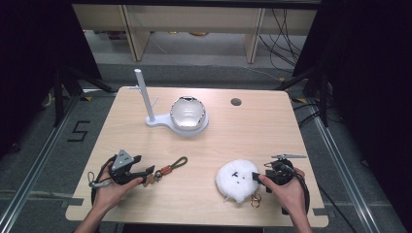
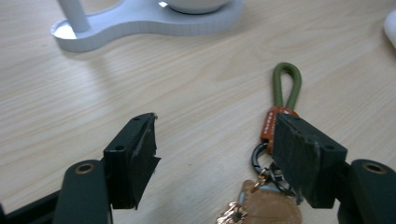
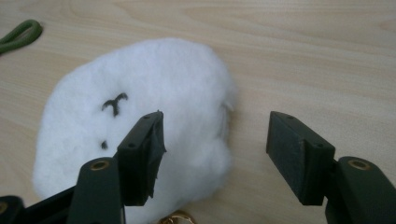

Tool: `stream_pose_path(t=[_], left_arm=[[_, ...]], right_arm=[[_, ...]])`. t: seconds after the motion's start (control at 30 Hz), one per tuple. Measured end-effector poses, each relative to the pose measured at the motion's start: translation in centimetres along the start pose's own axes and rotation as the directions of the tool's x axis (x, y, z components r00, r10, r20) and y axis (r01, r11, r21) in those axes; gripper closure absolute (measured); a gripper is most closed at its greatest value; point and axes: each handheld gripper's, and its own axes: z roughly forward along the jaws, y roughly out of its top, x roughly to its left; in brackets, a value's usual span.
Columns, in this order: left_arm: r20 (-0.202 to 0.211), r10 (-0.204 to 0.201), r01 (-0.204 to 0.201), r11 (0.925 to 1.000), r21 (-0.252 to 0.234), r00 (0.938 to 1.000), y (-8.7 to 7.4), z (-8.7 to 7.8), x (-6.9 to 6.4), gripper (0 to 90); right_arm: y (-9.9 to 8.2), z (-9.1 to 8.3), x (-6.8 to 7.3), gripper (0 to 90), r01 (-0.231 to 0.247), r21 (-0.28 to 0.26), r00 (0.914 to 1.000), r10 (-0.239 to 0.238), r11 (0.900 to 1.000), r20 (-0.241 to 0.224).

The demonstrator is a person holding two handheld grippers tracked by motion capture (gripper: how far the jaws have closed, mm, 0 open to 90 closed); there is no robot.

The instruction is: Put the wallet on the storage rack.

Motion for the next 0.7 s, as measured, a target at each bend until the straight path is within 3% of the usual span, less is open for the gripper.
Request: stream_pose_path(t=[0.13,0.17,0.2,0.3,0.33,0.4,0.47,0.5,0.53,0.63,0.67,0.7], left_arm=[[-0.014,-0.011,0.011,0.9998,-0.016,0.9998,0.0,-0.4,0.4,30.3],[-0.01,-0.015,0.015,0.9996,-0.023,0.9998,0.0,-0.3,0.5,30.3],[-0.013,-0.013,0.013,0.9996,-0.026,0.9998,-0.1,-0.2,0.5,30.5],[-0.022,-0.014,0.013,0.9994,-0.031,0.9997,-0.1,-0.2,0.6,30.9],[-0.023,-0.021,0.02,0.9992,-0.035,0.9995,-0.2,-0.3,0.6,31.0],[-0.036,-0.022,0.021,0.9992,-0.035,0.9991,-0.4,-0.5,0.7,31.1],[-0.044,-0.02,0.018,0.9993,-0.034,0.9988,-0.5,-0.5,0.9,31.1],[-0.049,-0.019,0.017,0.9993,-0.033,0.9986,-0.6,-0.6,0.9,31.1],[-0.05,-0.02,0.019,0.9993,-0.032,0.9985,-0.6,-0.6,1.0,31.1],[-0.047,-0.022,0.02,0.999,-0.041,0.9986,-0.6,-0.5,1.1,31.1],[-0.046,-0.022,0.02,0.9989,-0.042,0.9987,-0.6,-0.5,1.2,31.1],[-0.045,-0.021,0.02,0.999,-0.041,0.9987,-0.7,-0.5,1.2,31.1]], right_arm=[[0.8,-0.2,-0.1,39.5,0.025,0.036,0.9997,-0.025,0.999,-0.001],[1.1,-0.3,0.0,39.9,0.01,0.057,0.9999,-0.009,0.9983,-0.014],[1.3,-0.4,-0.2,40.3,0.054,0.062,0.9984,-0.053,0.9966,-0.019],[2.1,-0.5,-0.1,44.2,0.045,0.116,0.9986,-0.042,0.9923,-0.032],[2.2,-0.5,-0.1,45.0,0.068,0.113,0.9973,-0.065,0.9913,-0.034],[2.8,-0.5,0.0,47.4,0.072,0.157,0.9969,-0.067,0.9849,-0.041],[3.2,-0.6,0.2,48.4,0.034,0.211,0.9989,-0.027,0.9768,-0.037],[3.5,-0.4,0.2,48.5,0.038,0.234,0.9993,-0.037,0.9714,-0.011],[3.7,-0.5,0.4,49.2,0.01,0.255,0.9999,-0.011,0.9669,0.002],[4.6,-0.3,0.2,49.2,0.039,0.299,0.9992,-0.04,0.9534,-0.002],[4.9,-0.1,0.2,49.2,0.063,0.294,0.998,-0.059,0.9538,-0.022],[5.2,0.0,0.2,48.8,0.082,0.31,0.9966,-0.077,0.9471,-0.03]])
